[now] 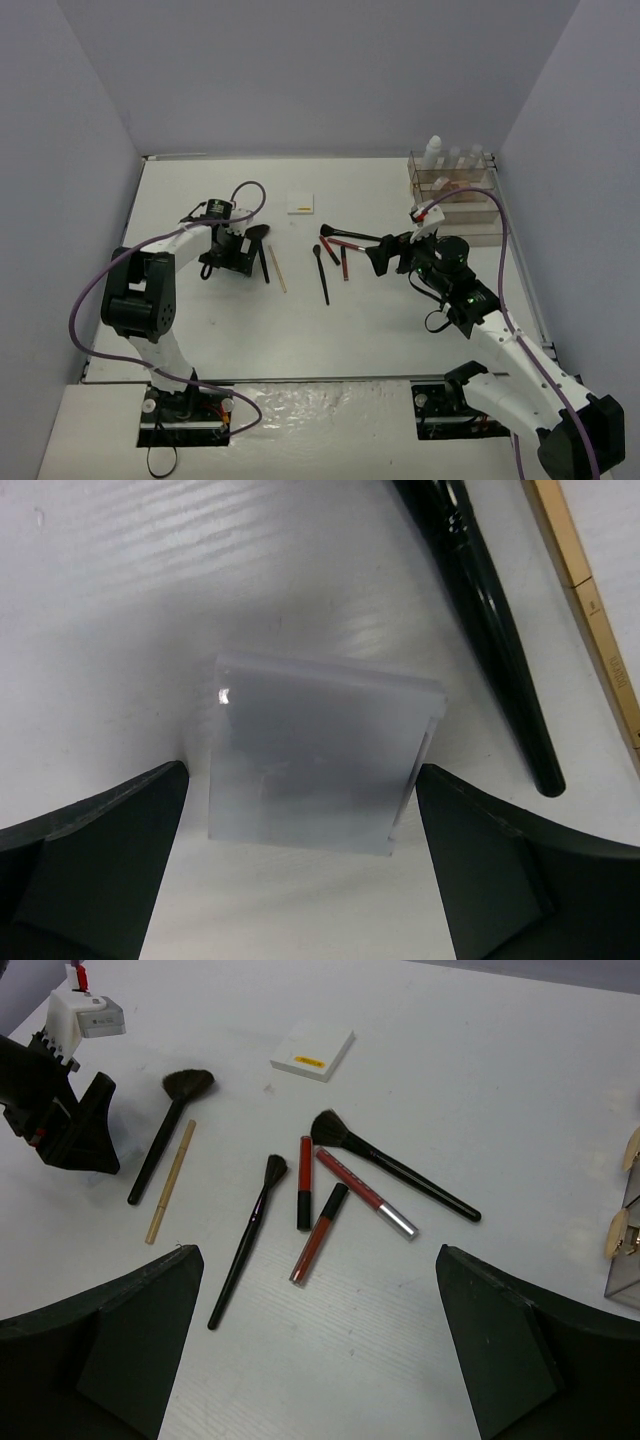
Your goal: Organize the makeup
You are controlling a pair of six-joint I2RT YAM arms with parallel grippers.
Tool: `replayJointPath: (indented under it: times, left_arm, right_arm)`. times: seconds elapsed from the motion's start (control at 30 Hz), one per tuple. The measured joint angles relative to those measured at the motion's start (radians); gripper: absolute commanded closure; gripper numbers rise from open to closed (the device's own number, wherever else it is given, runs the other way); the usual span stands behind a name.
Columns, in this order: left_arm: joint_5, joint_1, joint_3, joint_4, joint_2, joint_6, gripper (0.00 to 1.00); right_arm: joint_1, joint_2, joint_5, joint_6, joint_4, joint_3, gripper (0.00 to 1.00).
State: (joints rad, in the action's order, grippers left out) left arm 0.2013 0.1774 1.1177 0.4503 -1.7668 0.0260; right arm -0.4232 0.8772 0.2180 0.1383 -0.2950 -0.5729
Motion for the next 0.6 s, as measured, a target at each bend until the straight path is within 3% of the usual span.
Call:
replayJointPath:
  times: [0.13,0.37,0.5,0.6]
  left_arm:
    - [-0.032,0.022,0.02,0.012,-0.021,0.012,0.12]
    - [-0.069,0.093,0.052,0.041,-0.044,0.027,0.35]
    - [-0.067,0.098,0.054,0.046,-0.045,0.028,0.53]
    - [-0.067,0.098,0.056,0.049,-0.045,0.028,0.78]
  right_arm:
    - [0.0,0.0,0.0,0.0,0.0,0.004,0.0]
    - [0.0,0.002,0.0,0.0,0.0,0.004,0.0]
    - [0.0,0.002,0.0,0.0,0.0,0.004,0.0]
    - [0.0,0.002,0.0,0.0,0.0,0.004,0.0]
